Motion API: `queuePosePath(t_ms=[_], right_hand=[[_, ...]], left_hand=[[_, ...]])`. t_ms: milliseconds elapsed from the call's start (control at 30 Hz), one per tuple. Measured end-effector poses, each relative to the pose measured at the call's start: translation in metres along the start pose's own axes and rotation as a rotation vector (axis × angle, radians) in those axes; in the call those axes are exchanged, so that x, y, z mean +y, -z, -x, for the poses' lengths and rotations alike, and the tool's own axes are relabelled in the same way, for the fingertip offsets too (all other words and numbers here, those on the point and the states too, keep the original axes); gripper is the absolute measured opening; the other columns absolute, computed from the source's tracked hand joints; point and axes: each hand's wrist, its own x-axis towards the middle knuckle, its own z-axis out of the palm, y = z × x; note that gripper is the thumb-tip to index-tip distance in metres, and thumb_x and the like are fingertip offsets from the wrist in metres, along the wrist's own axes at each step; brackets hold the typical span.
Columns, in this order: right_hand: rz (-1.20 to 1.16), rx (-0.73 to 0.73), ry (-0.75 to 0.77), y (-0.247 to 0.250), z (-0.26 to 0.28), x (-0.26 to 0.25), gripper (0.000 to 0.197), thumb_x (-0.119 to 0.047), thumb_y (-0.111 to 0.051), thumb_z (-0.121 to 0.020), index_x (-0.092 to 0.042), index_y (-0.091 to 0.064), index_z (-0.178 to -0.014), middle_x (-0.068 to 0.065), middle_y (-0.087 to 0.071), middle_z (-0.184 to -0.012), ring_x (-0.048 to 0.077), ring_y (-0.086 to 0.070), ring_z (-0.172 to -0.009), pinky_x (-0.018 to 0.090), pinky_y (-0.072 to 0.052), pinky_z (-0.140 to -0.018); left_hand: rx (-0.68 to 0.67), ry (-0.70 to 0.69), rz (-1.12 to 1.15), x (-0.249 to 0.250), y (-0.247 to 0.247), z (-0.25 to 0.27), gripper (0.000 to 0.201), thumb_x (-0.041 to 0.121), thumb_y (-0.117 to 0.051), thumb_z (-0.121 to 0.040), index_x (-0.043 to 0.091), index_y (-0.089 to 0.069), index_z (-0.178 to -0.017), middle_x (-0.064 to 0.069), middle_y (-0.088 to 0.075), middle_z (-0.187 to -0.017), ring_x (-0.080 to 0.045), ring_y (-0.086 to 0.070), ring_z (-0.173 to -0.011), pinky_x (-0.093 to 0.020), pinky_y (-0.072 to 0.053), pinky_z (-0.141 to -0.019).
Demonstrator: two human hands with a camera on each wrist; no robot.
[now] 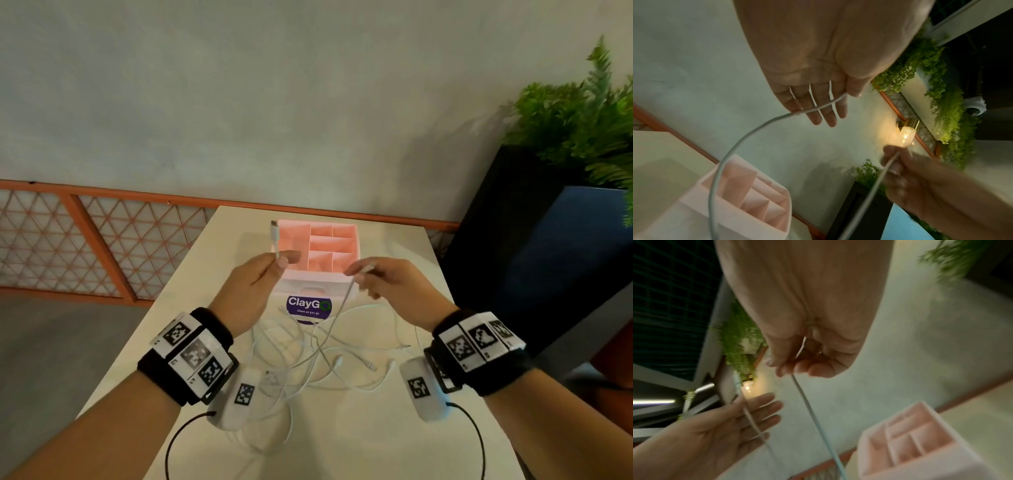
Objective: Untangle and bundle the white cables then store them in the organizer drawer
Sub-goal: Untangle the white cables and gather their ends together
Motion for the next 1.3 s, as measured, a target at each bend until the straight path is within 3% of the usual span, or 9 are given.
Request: queuePosePath(t_ms=[100,267,467,567,667,867,1000,1133,1300], right_hand=[[0.007,0.033,0.107,-0.014,-0.021,-0.025,0.01,-0.015,-0.062,-0.087,-0.02,-0.069,-0.091,-0.008,-0.059,-0.087,0.006,-0.056,-0.077,0.018,-0.047,-0.071],[-0.207,0.101,0.16,-0.032,-0.043,-0.053,0.015,0.0,-0.068,-0.079,-0.014,-0.064,-0.083,-0.001,-0.066,-0.074,0.009,-0.06,-0.061,0.026,-0.052,-0.065],[-0.245,0.111,0.195,-0.05,-0.043,-0.03,0.026,-0.027,-0.067,-0.08,-0.034,-0.051,-0.1,-0.004,-0.058,-0.091,0.016,-0.058,-0.079,0.038,-0.052,-0.076],[-0.075,-0.064,0.059,-0.077,-0.027,0.01,0.016,-0.026,-0.067,-0.083,-0.022,-0.058,-0.095,-0.009,-0.06,-0.087,0.006,-0.057,-0.078,0.029,-0.051,-0.08],[0.052,-0.11,0.041,-0.1,-0.022,0.04,0.007,-0.015,-0.064,-0.086,-0.01,-0.06,-0.085,-0.013,-0.056,-0.073,-0.001,-0.049,-0.065,0.012,-0.041,-0.067],[0.367,-0.169,-0.023,-0.109,-0.028,0.091,0.013,-0.013,-0.057,-0.082,-0.019,-0.051,-0.073,-0.011,-0.052,-0.068,0.002,-0.045,-0.055,0.013,-0.035,-0.057],[0.49,-0.234,-0.158,-0.109,-0.026,0.127,0.01,-0.017,-0.059,-0.083,-0.009,-0.059,-0.078,0.002,-0.058,-0.078,0.018,-0.051,-0.07,0.029,-0.044,-0.071],[0.154,-0.083,-0.338,-0.095,-0.035,0.119,0.023,-0.009,-0.054,-0.087,-0.02,-0.058,-0.068,0.002,-0.061,-0.071,0.016,-0.059,-0.063,0.03,-0.047,-0.063],[-0.118,0.16,-0.181,-0.062,-0.052,0.055,0.012,-0.019,-0.049,-0.095,-0.013,-0.058,-0.09,0.003,-0.058,-0.072,0.012,-0.066,-0.057,0.021,-0.05,-0.048]], left_hand=[[-0.065,0.019,0.009,0.008,-0.014,-0.007,0.033,0.036,-0.037,-0.097,0.027,-0.059,-0.12,0.011,-0.064,-0.119,-0.002,-0.053,-0.117,-0.003,-0.032,-0.094],[-0.164,0.006,0.032,0.009,-0.027,-0.012,0.025,0.04,-0.041,-0.095,0.034,-0.062,-0.107,0.01,-0.069,-0.112,-0.005,-0.058,-0.114,-0.021,-0.036,-0.102],[-0.099,-0.026,0.066,0.018,-0.014,-0.015,0.023,0.021,-0.039,-0.099,0.02,-0.062,-0.097,0.005,-0.07,-0.088,0.001,-0.065,-0.082,-0.012,-0.045,-0.078],[-0.05,-0.054,0.041,0.026,-0.002,-0.018,0.025,0.019,-0.038,-0.099,0.02,-0.061,-0.091,0.003,-0.069,-0.087,0.0,-0.062,-0.079,-0.012,-0.044,-0.073],[-0.049,-0.066,0.029,0.035,0.008,-0.018,0.027,0.017,-0.037,-0.099,0.021,-0.061,-0.088,0.0,-0.071,-0.091,-0.006,-0.064,-0.083,-0.018,-0.048,-0.076],[0.215,-0.152,0.197,0.057,0.047,-0.022,0.027,0.022,-0.035,-0.099,0.025,-0.058,-0.083,0.01,-0.071,-0.075,-0.015,-0.067,-0.081,-0.045,-0.051,-0.084],[0.354,-0.249,0.297,0.079,0.076,-0.022,0.027,0.02,-0.034,-0.101,0.021,-0.056,-0.084,0.008,-0.068,-0.071,-0.015,-0.067,-0.077,-0.037,-0.054,-0.078],[0.362,-0.264,0.235,0.076,0.087,-0.022,0.028,0.018,-0.033,-0.101,0.019,-0.054,-0.084,0.011,-0.059,-0.063,-0.005,-0.058,-0.064,-0.03,-0.053,-0.071],[0.337,-0.102,0.136,0.043,0.071,-0.017,0.028,0.025,-0.035,-0.1,0.022,-0.057,-0.083,0.007,-0.043,-0.063,-0.005,-0.039,-0.053,-0.021,-0.041,-0.053]])
